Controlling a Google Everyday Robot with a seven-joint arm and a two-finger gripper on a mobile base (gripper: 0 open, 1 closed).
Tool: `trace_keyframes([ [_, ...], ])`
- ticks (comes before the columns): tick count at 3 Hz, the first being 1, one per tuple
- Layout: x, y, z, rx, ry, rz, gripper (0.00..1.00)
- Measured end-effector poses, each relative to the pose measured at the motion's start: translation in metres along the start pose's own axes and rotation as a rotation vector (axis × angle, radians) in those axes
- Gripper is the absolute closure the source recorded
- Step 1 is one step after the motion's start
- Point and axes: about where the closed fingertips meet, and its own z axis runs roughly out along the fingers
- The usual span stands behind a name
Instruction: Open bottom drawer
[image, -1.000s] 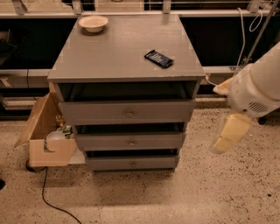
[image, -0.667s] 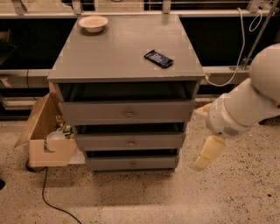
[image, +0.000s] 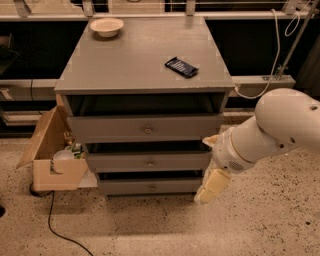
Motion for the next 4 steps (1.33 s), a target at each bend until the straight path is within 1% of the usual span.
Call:
trace_keyframes([
  [1,0.03,0.004,0.062,-0.032,-0.021,0.014,0.0],
  [2,0.055,0.004,0.13,-0.074,-0.074,-0.025,0.0],
  [3,0.075,-0.002,0.186,-0.087,-0.124,-0.086,0.0],
  [4,0.088,-0.007,0.24,-0.1,-0.174,-0.128,0.0],
])
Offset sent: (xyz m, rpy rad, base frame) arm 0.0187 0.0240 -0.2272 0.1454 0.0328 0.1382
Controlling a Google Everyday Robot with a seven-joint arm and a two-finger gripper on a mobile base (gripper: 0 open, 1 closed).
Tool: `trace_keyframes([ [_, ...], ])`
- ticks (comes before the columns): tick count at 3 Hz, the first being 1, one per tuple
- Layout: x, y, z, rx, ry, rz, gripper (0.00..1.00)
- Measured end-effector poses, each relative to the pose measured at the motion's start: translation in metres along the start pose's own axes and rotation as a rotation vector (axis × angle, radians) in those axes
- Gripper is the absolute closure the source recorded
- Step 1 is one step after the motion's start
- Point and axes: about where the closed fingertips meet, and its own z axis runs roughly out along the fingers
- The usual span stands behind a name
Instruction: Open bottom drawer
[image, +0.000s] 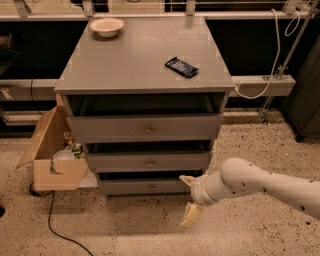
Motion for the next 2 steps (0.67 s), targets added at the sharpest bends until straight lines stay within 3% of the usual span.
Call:
trace_keyframes([
  [1,0.005,0.0,0.007,-0.001,0.003,0.006,0.0],
  [2,0.04,-0.002,0.052,-0.001,0.036,0.038,0.0],
])
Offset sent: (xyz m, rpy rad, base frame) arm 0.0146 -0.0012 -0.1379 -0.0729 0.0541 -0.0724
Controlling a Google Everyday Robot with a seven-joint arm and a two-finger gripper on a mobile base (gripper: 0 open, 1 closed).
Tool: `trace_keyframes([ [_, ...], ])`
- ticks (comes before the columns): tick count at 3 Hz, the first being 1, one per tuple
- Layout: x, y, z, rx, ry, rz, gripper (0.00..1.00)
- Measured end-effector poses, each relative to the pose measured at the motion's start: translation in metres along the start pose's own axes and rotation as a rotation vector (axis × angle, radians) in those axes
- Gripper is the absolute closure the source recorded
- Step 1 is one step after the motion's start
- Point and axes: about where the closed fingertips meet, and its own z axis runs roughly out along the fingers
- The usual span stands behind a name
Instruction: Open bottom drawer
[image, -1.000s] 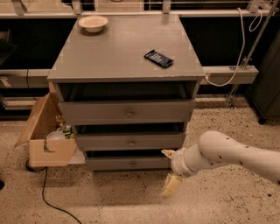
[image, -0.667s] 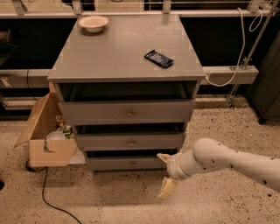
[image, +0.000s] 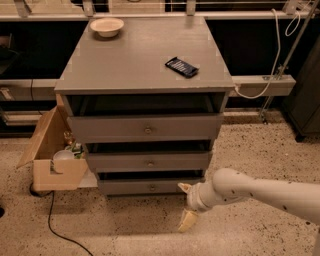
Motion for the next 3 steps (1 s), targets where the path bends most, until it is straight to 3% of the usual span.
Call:
trace_keyframes([
  [1,0.033,-0.014,0.047,0.024,-0.012,0.002,0.0],
  [2,0.06,-0.036,0.09,0.063,0.019,-0.005,0.0],
  [3,0.074,-0.065,0.131,0.084,0.03,-0.022,0.0],
])
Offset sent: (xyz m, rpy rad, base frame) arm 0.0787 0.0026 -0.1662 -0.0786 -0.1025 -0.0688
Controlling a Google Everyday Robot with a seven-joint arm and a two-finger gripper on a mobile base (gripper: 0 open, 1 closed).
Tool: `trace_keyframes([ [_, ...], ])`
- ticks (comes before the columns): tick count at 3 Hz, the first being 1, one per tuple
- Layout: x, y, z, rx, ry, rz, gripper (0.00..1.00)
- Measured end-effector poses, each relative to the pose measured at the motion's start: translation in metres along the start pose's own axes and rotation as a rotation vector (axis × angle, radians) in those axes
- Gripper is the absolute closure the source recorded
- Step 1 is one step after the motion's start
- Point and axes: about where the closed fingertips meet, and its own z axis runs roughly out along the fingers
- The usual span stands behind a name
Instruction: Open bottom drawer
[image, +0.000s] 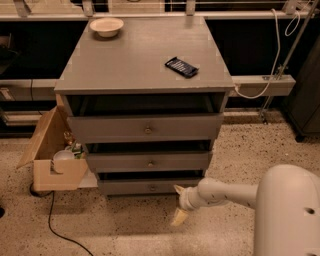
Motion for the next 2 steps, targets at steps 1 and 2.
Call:
trace_keyframes([
  [1,-0.0017,-0.0557,0.0369,0.053,0.0,-0.041,0.0],
  [2,-0.0018,-0.0557,0.0369,0.053,0.0,-0.041,0.0],
])
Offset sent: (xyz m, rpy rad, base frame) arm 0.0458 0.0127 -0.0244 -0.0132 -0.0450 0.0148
